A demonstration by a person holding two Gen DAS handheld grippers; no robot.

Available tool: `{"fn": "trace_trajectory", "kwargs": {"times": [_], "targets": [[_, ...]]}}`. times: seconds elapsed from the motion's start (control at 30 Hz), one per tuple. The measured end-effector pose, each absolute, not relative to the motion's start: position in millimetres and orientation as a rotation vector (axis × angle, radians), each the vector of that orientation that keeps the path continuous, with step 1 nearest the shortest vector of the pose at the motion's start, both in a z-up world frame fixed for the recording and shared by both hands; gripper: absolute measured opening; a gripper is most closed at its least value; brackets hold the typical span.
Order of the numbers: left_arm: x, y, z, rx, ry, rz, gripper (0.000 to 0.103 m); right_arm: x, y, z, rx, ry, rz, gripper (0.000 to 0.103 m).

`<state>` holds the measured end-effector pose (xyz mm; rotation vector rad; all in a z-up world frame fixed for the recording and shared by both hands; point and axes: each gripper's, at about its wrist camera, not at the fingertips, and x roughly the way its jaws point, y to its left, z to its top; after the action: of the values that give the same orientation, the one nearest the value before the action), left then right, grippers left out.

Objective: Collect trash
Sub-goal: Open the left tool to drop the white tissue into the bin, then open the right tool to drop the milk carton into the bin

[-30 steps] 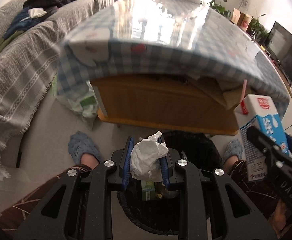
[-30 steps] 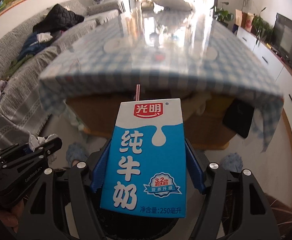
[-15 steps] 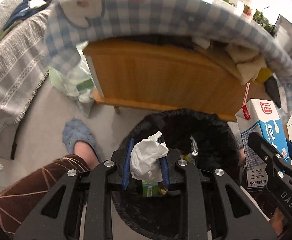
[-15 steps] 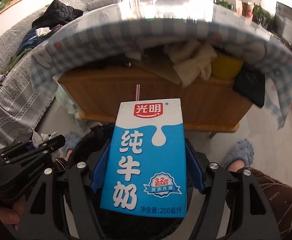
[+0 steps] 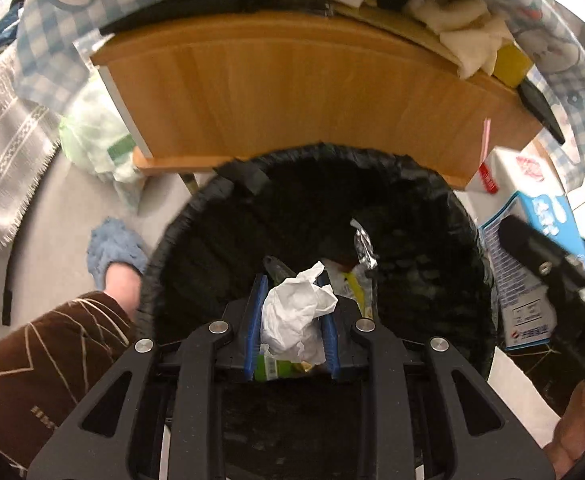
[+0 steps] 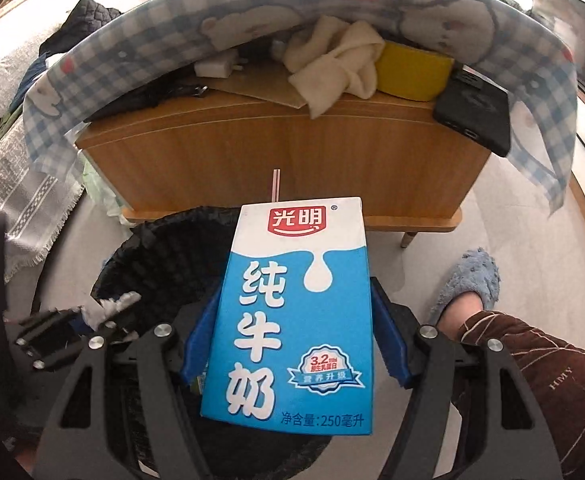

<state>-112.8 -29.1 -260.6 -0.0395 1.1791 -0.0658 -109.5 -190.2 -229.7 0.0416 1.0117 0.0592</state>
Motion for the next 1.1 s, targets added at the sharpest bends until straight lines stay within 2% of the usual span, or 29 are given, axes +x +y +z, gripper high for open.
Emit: {"fn": "trace_trajectory", "kwargs": {"times": [0.13, 0.2, 0.23, 0.27, 0.3, 0.47, 0.57, 0.8, 1.1], "targets": [[-117, -38, -273, -0.041, 1.202, -0.090, 0.026, -113, -192, -232, 0.035, 1.020, 0.058, 0.065], [-120, -42, -274, -0.008, 1.188, -0.081, 0.031, -114, -192, -234, 0.034, 1.024, 0.056, 0.066], [-122, -43, -273, 0.006, 1.167, -0.076, 0.036, -114, -192, -234, 0.033, 1.027, 0.054, 0.066], [-122, -44, -272, 0.012, 1.161, -0.073, 0.052, -114, -192, -235, 0.032, 1.028, 0.053, 0.066], [-123, -43, -270, 0.009, 1.150, -0.068, 0.062, -114, -192, -236, 0.032, 1.030, 0.055, 0.066], [-124, -28, -255, -0.023, 1.107, -0.055, 0.083, -114, -185, -238, 0.033, 1.032, 0.080, 0.066], [-128, -16, -253, -0.028, 1.113, -0.036, 0.090, -116, -176, -242, 0.025, 1.040, 0.104, 0.066], [-137, 2, -253, -0.013, 1.120, -0.026, 0.096, -119, -158, -253, 0.023, 1.069, 0.132, 0.066], [-137, 23, -258, -0.018, 1.140, 0.011, 0.097, -119, -142, -258, 0.032, 1.090, 0.171, 0.067]]}}
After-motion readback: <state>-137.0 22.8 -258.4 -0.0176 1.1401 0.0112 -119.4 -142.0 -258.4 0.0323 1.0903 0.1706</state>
